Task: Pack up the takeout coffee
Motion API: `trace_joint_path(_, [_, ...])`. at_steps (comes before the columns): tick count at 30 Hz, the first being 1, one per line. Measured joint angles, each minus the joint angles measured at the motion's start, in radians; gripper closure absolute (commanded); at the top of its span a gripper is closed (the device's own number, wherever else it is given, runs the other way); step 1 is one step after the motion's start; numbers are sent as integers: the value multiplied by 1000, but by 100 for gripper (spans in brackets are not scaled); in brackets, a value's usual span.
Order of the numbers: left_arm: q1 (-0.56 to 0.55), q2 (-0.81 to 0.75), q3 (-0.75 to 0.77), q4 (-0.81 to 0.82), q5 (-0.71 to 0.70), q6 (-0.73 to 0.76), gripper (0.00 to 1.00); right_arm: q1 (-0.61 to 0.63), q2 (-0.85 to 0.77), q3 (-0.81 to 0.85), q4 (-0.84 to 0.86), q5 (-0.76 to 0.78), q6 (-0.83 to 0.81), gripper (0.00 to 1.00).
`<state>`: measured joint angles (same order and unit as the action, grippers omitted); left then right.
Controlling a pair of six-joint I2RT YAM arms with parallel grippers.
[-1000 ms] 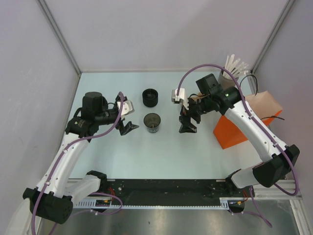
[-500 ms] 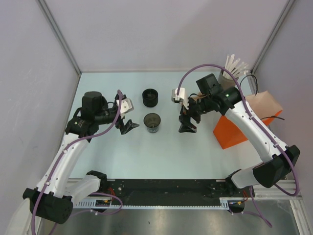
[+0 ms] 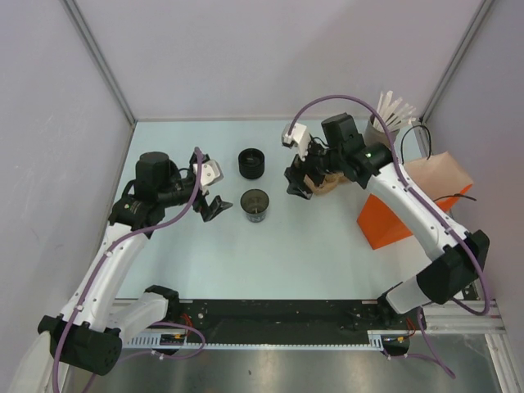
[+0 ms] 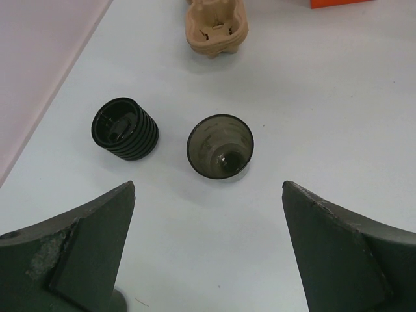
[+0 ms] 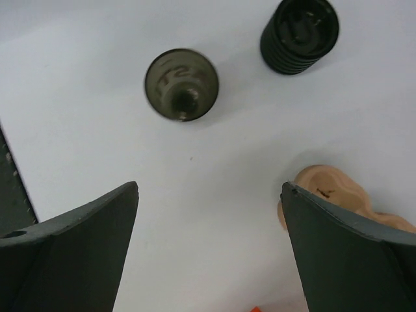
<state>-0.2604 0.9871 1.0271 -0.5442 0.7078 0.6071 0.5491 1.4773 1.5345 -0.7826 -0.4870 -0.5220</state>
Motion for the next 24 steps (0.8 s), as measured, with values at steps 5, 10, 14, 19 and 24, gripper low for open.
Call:
trace_joint_path(5, [1, 0, 0, 1, -32, -8, 0, 0, 119, 19, 138, 88, 118, 6])
trace_joint_path(10, [1, 0, 0, 1, -70, -7, 0, 0, 294, 127, 250, 169, 261, 8])
trace_joint_path(14, [2, -2, 0, -3, -113, -6, 0, 0, 464, 275, 298, 219, 367, 12])
trace_joint_path(19, [2, -15, 0, -26, -164, 1, 0, 0, 648, 446, 337, 283, 450, 17])
trace_joint_path(24, [2, -21, 0, -35, -195, 3, 0, 0, 779, 586, 341, 345, 484, 21])
